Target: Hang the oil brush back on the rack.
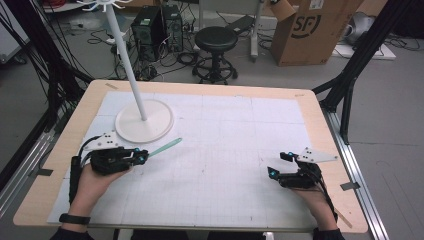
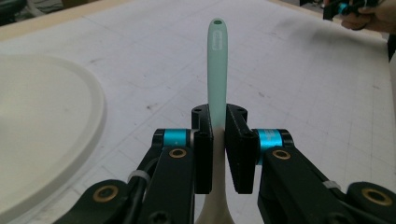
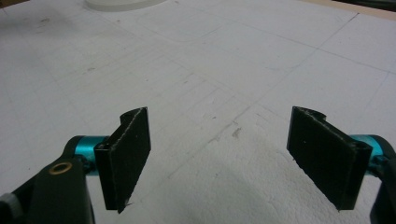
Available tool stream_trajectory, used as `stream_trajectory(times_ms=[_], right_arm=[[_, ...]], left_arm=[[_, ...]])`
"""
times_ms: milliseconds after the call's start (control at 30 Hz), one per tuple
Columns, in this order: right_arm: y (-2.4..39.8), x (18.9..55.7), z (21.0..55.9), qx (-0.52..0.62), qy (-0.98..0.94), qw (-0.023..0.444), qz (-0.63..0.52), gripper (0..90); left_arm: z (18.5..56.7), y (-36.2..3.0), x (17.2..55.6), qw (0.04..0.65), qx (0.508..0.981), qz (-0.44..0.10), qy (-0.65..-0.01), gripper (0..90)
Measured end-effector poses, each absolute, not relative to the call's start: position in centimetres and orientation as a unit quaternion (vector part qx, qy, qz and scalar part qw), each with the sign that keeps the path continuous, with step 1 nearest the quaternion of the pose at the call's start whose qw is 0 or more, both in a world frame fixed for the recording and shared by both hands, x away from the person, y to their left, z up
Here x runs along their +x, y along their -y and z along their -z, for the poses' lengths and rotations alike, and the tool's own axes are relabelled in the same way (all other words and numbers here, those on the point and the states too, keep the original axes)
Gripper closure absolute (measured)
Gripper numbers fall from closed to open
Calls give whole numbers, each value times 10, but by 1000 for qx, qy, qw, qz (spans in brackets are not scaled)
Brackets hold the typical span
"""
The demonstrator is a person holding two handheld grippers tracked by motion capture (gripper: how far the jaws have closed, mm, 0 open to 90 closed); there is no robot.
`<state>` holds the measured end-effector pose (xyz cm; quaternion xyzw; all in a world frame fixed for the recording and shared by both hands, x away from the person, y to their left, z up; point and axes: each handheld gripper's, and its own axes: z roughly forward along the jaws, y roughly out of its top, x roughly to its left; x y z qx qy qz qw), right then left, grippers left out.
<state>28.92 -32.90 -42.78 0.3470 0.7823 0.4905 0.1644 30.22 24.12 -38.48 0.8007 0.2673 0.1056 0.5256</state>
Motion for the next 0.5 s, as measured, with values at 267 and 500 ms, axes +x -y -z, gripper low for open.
stream_trajectory(times_ms=[267,500], right_arm=[[329,289,428,348,-782,162,-491,205],[329,290,428,349,-782,162,-491,205]], left_arm=[[348,-268,297,540,776,-140,-295,818],[316,-285,294,543,766,-166,-301,818]])
